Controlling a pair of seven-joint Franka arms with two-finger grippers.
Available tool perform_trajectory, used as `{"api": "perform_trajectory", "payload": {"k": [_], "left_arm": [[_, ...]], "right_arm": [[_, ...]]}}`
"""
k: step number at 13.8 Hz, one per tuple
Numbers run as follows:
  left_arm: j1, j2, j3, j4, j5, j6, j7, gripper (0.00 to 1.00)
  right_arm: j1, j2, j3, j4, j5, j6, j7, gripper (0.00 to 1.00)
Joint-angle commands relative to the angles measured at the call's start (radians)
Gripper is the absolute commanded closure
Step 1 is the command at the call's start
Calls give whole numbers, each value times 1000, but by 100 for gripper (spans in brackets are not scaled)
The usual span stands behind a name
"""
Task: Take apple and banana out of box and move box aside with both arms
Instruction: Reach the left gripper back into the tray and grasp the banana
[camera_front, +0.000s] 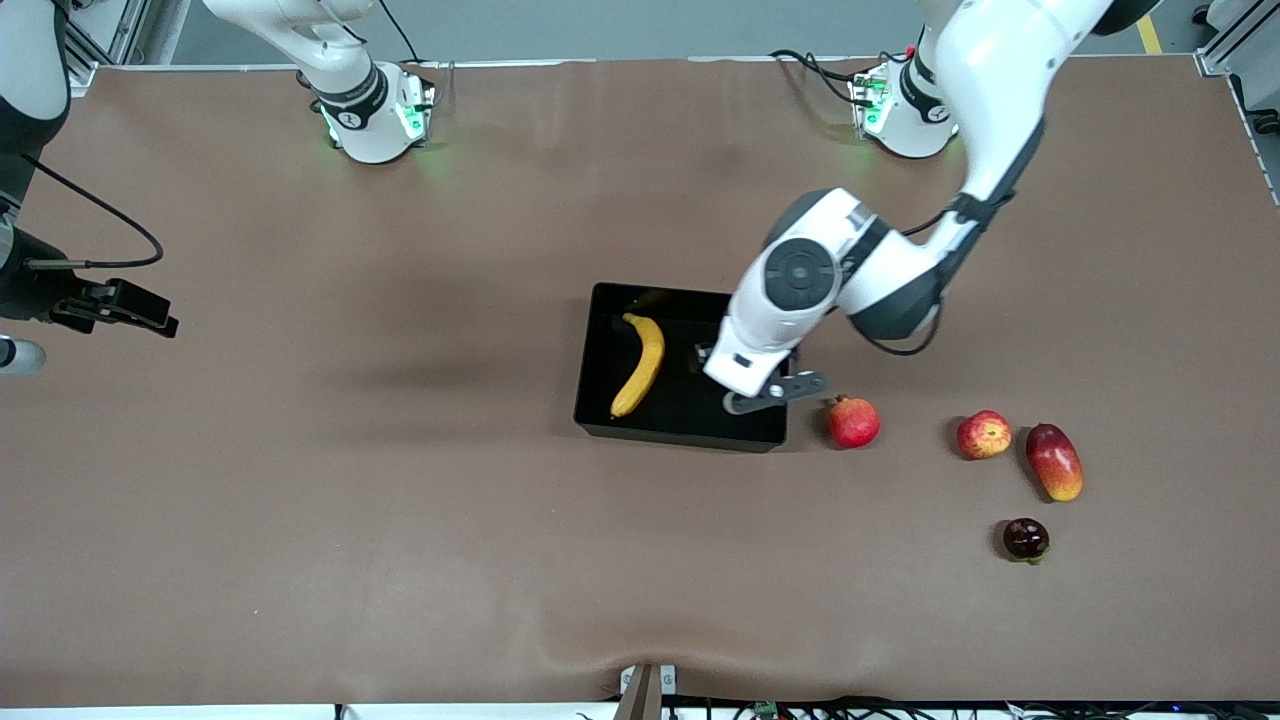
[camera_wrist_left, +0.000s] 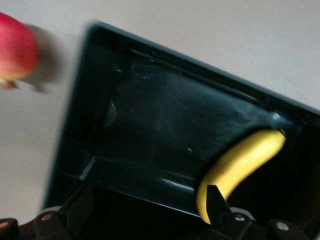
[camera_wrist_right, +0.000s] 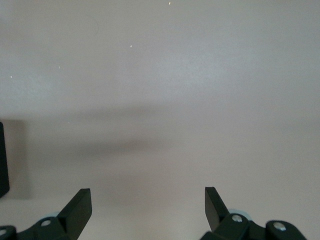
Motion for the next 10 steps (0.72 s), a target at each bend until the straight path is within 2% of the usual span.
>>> {"api": "perform_trajectory", "payload": {"k": [1, 3, 5, 8, 10], "left_arm": [[-79, 103, 18, 89, 33, 40, -16, 0], [-151, 139, 64, 106, 82, 105, -4, 0], [-231, 182, 124, 150, 111, 116, -1, 0], [-367, 251, 233, 239, 118, 126, 4, 0], [-418, 264, 283, 244, 116, 174, 7, 0]], "right_arm": [[5, 31, 7, 0, 15, -14, -10, 0], [7, 30, 6, 6, 15, -29, -13, 0], [8, 30, 6, 6, 18, -32, -13, 0], [5, 31, 6, 6, 97, -26, -15, 0], [2, 33, 4, 3, 117, -26, -15, 0]]}}
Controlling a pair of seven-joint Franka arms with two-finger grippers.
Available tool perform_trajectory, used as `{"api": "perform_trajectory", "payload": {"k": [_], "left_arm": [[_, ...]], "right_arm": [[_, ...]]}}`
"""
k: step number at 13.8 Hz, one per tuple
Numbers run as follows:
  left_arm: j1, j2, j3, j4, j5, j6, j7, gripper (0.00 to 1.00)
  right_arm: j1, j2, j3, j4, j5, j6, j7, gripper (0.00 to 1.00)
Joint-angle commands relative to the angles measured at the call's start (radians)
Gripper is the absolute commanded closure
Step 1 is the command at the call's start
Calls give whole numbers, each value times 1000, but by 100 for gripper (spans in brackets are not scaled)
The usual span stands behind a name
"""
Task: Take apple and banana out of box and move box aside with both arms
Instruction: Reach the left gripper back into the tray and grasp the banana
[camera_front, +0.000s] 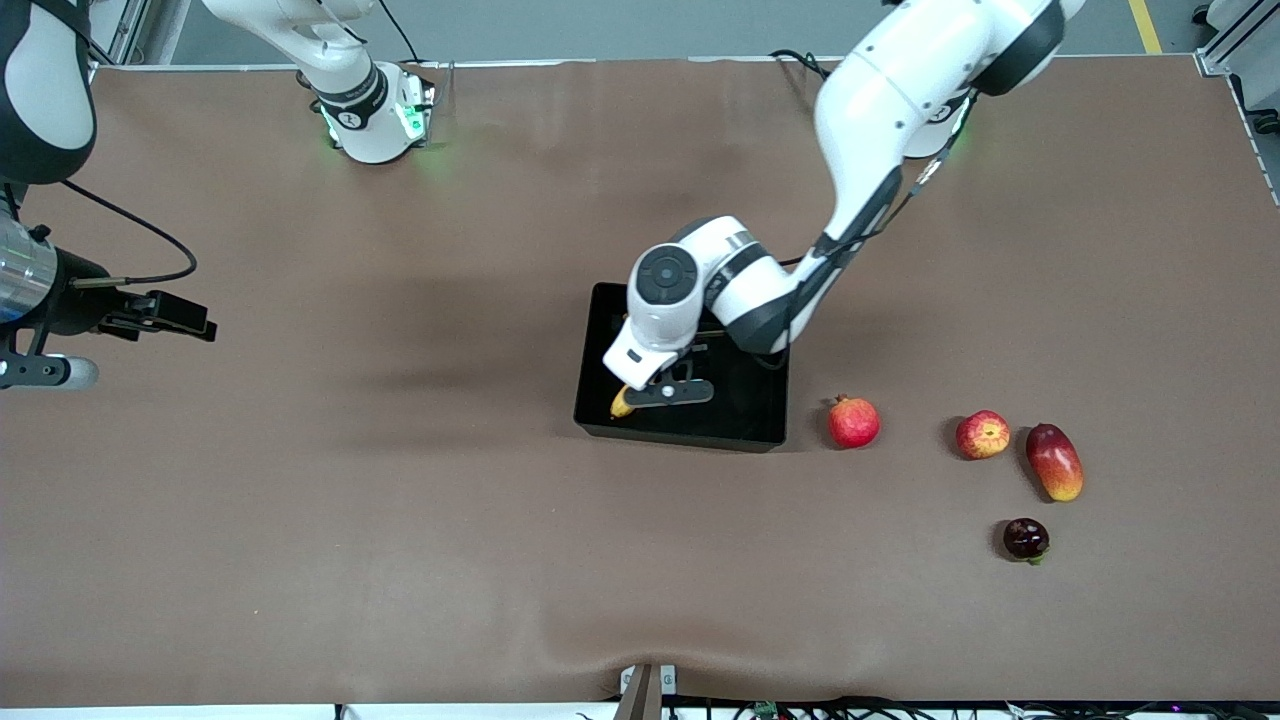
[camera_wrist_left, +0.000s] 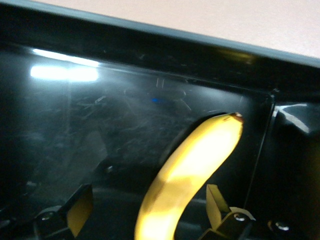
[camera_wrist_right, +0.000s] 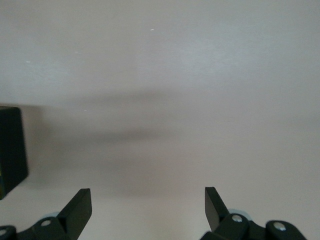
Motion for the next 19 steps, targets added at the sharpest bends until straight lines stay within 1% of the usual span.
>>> {"api": "perform_trajectory", "payload": {"k": [1, 3, 8, 9, 10, 12, 13, 14, 15, 16, 19], "left_arm": [[-47, 48, 43, 52, 23, 49, 28, 0], [-52, 78, 45, 52, 25, 89, 68, 0], [-61, 94, 45, 44, 26, 95, 75, 0], [-61, 97, 45, 43, 26, 95, 76, 5], [-61, 103, 45, 44, 26, 95, 75, 18], [-63, 114, 45, 44, 25, 97, 64, 34], [-66, 112, 45, 44, 23, 97, 59, 54], [-66, 111, 45, 46, 23, 97, 64, 83], [-64, 106, 45, 49, 22, 97, 59, 100], [-61, 98, 45, 49, 22, 97, 58, 100], [-58, 71, 43, 52, 18, 97, 56, 100]], "right_arm": [[-7, -2, 0, 4, 28, -7, -11, 0], [-12, -2, -1, 5, 28, -4, -9, 0], [-27, 9, -3, 4, 30, 10, -9, 0], [-25, 10, -1, 2, 30, 10, -9, 0], [-21, 10, -1, 0, 30, 10, -11, 0], [-9, 12, 2, 0, 31, 7, -12, 0], [8, 13, 2, 0, 31, 5, -11, 0], [25, 15, 2, -1, 30, 5, -11, 0], [30, 21, 2, -3, 30, 8, -11, 0], [30, 36, 2, -1, 31, 11, -11, 0], [50, 41, 2, 0, 31, 13, -11, 0]]}}
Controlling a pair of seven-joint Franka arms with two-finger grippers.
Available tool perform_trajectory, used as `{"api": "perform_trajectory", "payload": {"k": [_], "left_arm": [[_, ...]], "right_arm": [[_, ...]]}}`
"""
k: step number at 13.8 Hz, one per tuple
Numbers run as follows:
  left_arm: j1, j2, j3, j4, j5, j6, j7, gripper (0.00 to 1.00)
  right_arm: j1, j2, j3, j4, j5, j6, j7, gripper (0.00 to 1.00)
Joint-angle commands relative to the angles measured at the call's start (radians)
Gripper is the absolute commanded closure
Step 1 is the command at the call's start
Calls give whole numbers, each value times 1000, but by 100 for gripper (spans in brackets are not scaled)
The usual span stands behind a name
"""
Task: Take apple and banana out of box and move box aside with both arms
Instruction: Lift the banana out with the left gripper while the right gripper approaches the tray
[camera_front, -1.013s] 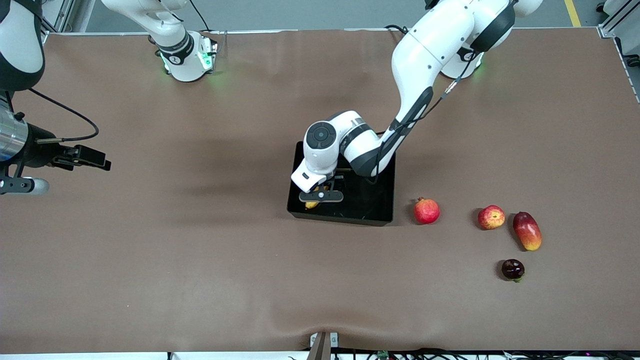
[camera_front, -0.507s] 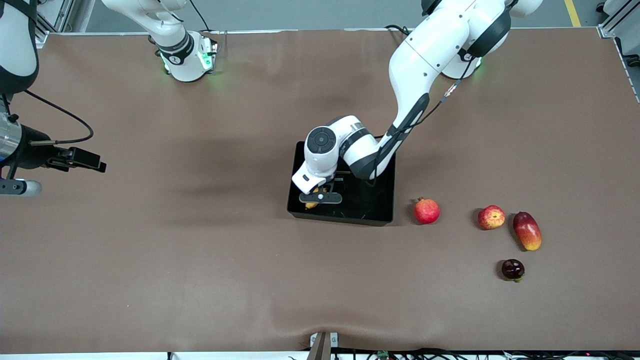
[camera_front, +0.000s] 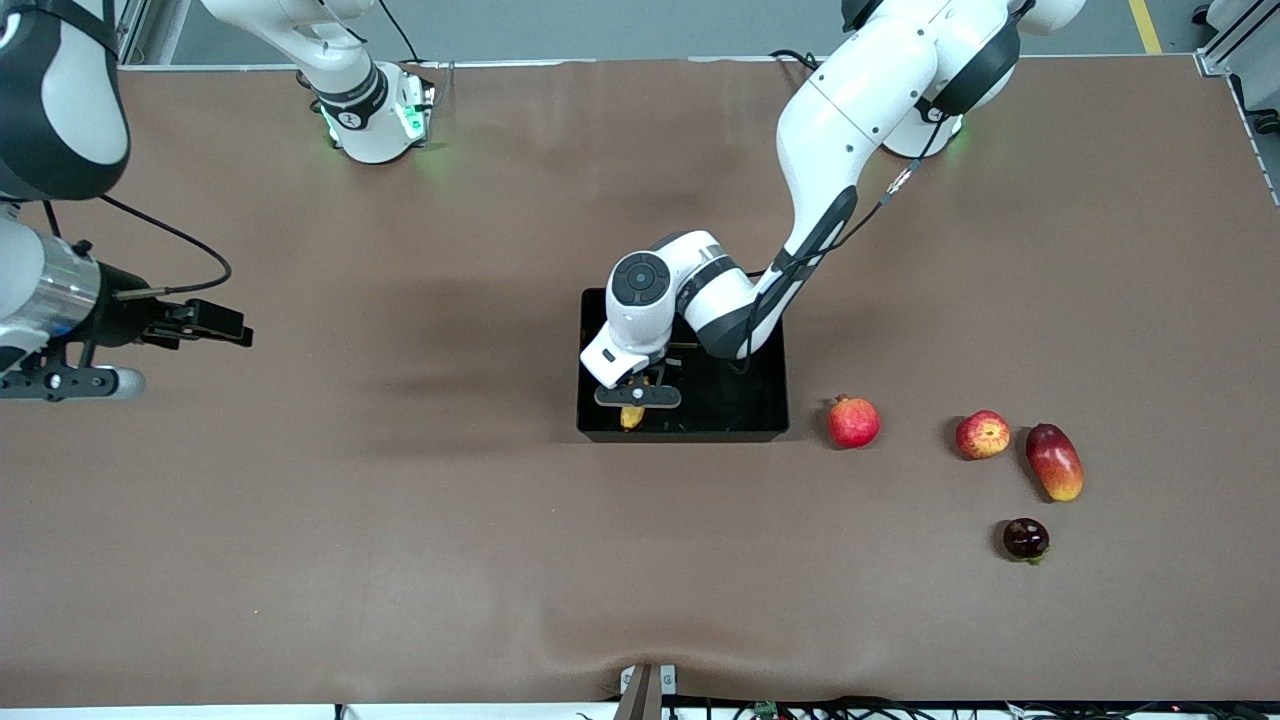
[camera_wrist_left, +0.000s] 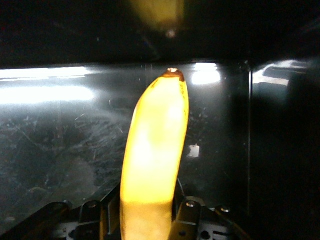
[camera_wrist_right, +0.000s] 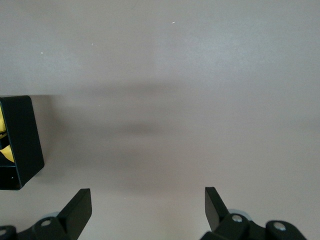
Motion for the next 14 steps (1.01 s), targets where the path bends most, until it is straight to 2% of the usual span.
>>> {"api": "perform_trajectory", "payload": {"k": [1, 8, 11, 14], "left_arm": [[-3, -34, 4, 10, 16, -1, -16, 100], [26, -189, -5, 10, 7, -30, -8, 100], [92, -306, -5, 4, -12, -160, 27, 100], [230, -400, -5, 0, -127, -289, 171, 100]], "right_arm": [[17, 1, 0, 1, 11, 2, -7, 0], [124, 1, -1, -15, 10, -9, -7, 0], [112, 1, 0, -15, 11, -7, -10, 0], [114, 3, -1, -15, 11, -1, -10, 0]]}}
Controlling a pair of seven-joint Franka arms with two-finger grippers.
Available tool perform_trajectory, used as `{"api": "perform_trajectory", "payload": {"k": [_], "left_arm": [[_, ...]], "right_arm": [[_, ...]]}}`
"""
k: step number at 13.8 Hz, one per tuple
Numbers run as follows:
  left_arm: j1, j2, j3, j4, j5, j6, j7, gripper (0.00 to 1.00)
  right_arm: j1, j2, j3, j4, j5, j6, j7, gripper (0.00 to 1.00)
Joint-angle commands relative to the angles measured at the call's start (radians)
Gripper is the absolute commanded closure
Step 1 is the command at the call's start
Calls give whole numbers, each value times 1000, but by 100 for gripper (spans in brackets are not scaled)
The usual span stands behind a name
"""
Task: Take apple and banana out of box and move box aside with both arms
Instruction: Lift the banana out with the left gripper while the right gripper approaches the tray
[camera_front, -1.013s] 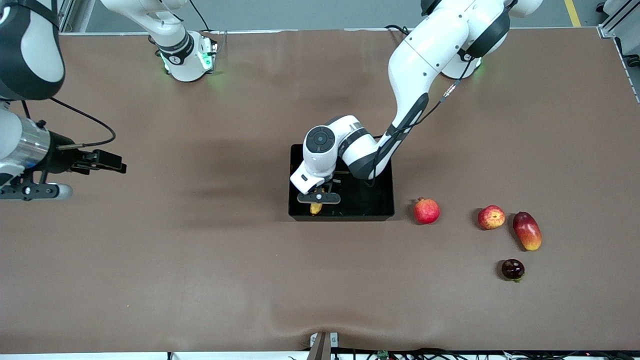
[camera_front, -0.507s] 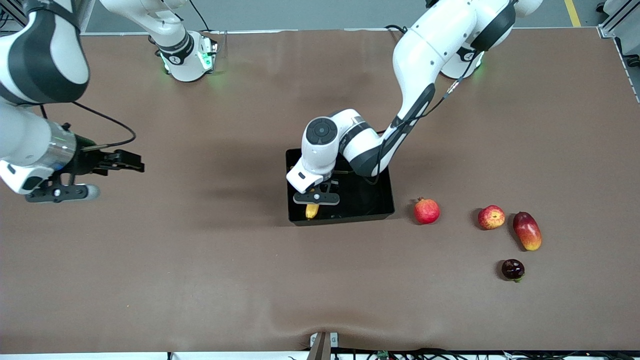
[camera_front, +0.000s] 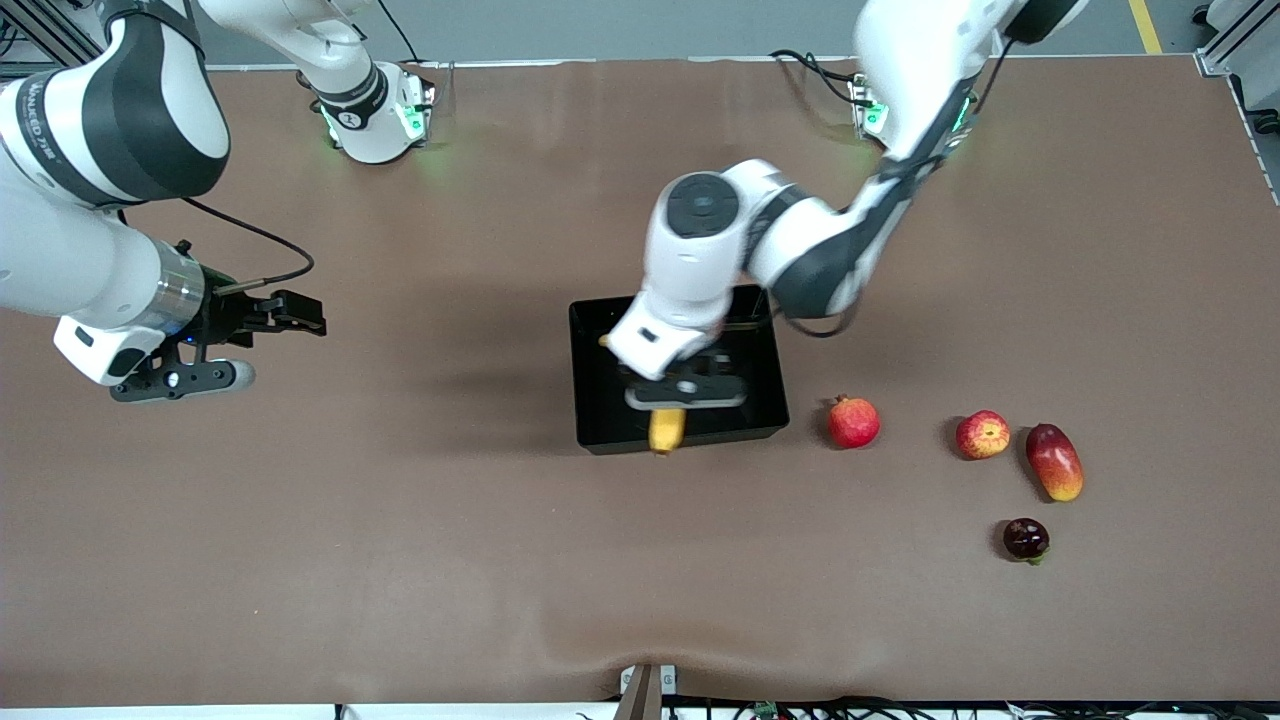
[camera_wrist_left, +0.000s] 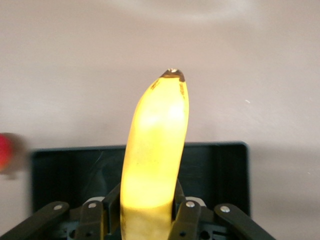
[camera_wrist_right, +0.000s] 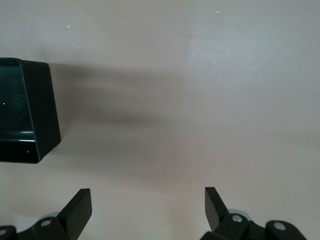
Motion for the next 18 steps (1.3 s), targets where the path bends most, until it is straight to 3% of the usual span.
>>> {"api": "perform_trajectory", "payload": {"k": [1, 7, 10, 18], "left_arm": [[133, -86, -6, -37, -86, -78, 157, 100], [348, -64, -3, -65, -108, -131, 405, 100], [378, -28, 3, -72, -105, -129, 414, 100], [455, 84, 16, -52, -97, -14, 472, 100]], "right_arm": [[-7, -2, 3, -3, 9, 6, -10, 0], [2, 18, 2, -3, 9, 8, -9, 0], [27, 22, 3, -2, 9, 27, -9, 0], [273, 179, 2, 6, 9, 245, 3, 0]]}}
